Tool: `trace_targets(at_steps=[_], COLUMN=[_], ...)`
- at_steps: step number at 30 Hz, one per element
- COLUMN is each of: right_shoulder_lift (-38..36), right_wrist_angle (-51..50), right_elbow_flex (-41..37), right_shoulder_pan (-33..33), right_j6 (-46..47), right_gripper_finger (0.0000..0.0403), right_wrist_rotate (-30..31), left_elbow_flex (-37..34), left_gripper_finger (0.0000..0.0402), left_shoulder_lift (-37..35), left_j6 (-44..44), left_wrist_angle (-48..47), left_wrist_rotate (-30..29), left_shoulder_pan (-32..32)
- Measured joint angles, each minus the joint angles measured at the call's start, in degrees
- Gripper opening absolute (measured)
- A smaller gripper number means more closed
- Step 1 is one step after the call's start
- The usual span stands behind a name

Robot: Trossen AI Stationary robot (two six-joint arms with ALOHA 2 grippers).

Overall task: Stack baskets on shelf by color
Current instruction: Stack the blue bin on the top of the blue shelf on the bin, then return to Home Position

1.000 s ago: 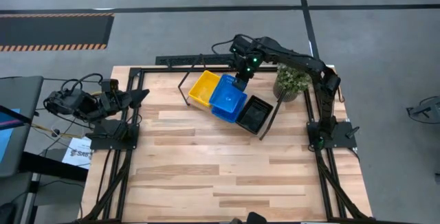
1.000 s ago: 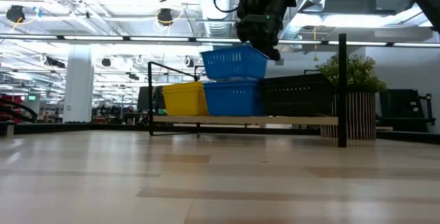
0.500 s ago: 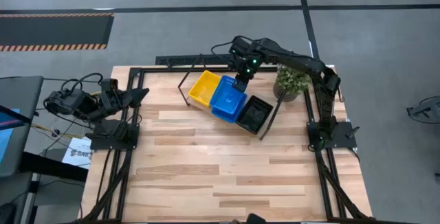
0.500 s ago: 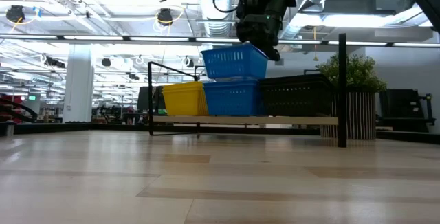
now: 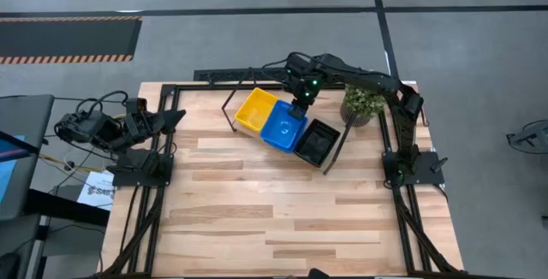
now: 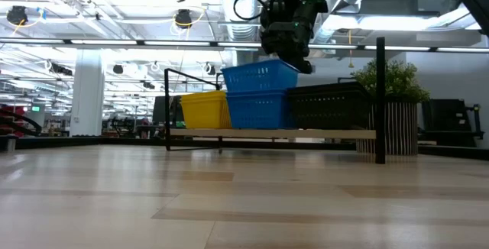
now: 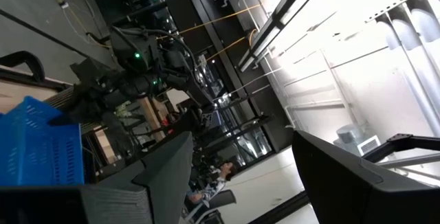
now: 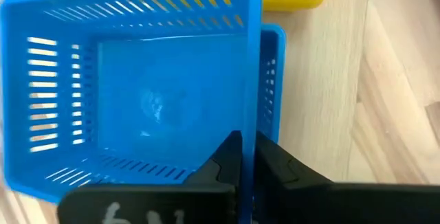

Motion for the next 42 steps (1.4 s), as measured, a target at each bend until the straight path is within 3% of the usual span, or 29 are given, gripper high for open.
trace_targets(at_steps=[9,23,29,34,38,42], right_shoulder_lift=[0.3,-0.7,-5.5,-4.9,-5.4,-11.7], right_wrist_angle=[-0.7,-1.2,5.7,5.8,9.8,14.6], right_elbow_flex=[0.0,0.0,0.0,0.0,-0.1,0.0], right_shoulder_pan=[0.0,-0.2,0.3,2.3,4.3,5.2], right_j6=[0.9,1.0,2.1,3.5,4.4,8.0], right_gripper_finger=[0.0075,0.0171,0.0177,0.0165,0.0160,0.0162], right_wrist_rotate=[0.0,0.0,0.0,-0.2,-8.1,-11.9], left_elbow_flex=[0.0,0.0,0.0,0.0,0.1,4.0], left_gripper_finger=[0.0238,0.0238,0.0238,0.0238,0.0238,0.0238], left_shoulder_lift=[0.0,0.0,0.0,0.0,0.0,0.5], left_j6=[0.0,0.4,0.4,0.5,0.8,0.4], left_wrist_angle=[0.0,-0.2,-0.5,-0.6,-4.2,-13.6], left_wrist_rotate=[0.0,0.0,0.0,-0.6,-4.0,-4.0], left_shoulder_pan=[0.0,0.0,0.0,0.0,0.1,1.7])
